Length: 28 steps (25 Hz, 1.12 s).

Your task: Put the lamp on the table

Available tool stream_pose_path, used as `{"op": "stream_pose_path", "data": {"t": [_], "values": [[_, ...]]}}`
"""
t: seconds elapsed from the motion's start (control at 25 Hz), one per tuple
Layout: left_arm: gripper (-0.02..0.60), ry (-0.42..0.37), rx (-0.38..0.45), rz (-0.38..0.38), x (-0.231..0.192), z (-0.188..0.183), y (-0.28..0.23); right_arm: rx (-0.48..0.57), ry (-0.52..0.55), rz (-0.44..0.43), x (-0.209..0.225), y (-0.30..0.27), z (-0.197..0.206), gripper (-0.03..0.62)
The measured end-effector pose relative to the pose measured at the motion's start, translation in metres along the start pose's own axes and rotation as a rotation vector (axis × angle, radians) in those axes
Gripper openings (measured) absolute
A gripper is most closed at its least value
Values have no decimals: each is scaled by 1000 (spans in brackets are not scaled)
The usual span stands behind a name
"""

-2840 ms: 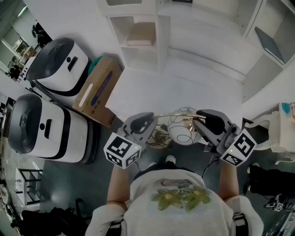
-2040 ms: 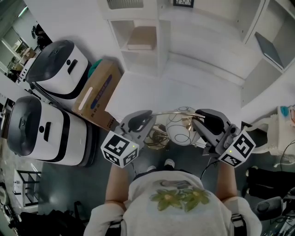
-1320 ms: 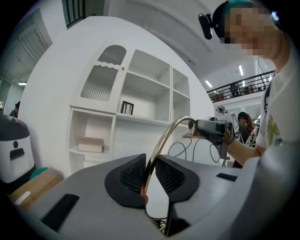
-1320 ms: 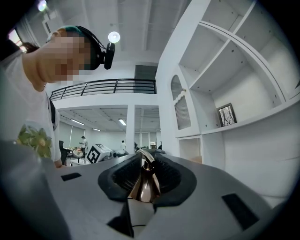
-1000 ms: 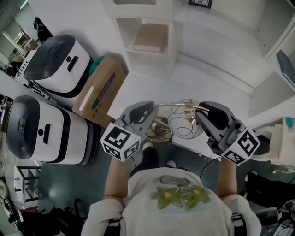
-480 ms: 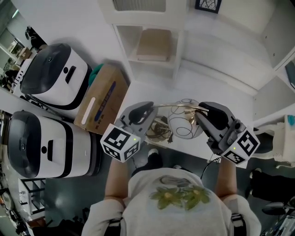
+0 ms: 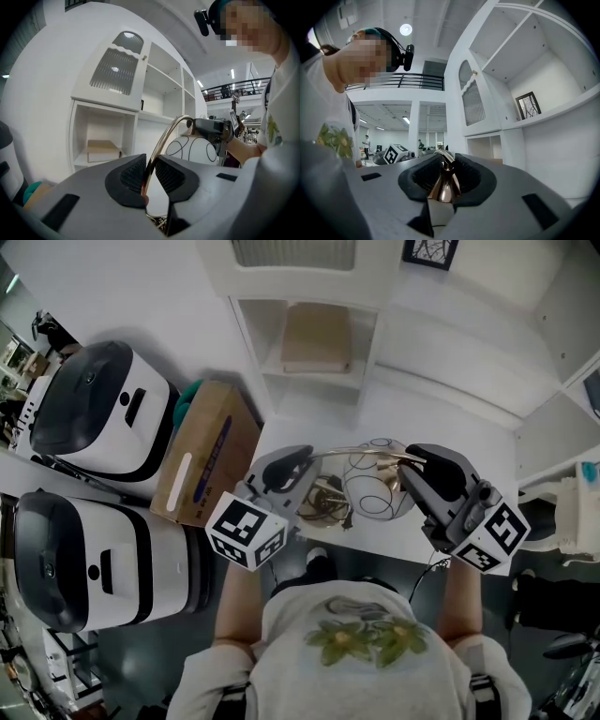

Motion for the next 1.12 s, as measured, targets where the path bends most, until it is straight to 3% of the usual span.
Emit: {"op": "stream_pose_path", "data": {"t": [0.4, 1.12], "values": [[71, -2, -17, 53, -32, 8, 0, 2, 0, 59, 1, -24, 17, 106], [71, 18, -25, 51, -54, 14, -9, -17, 5, 49, 17, -44, 24, 106]]}}
Point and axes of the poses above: the fingertips, and each gripper's own axes: y backward along the fingers, x to its right, z out of its underside, the point moved 5 cm from there along y, backward along the fingers, and after that the axes turned 7 degrees about x, right-handed, at the moved point
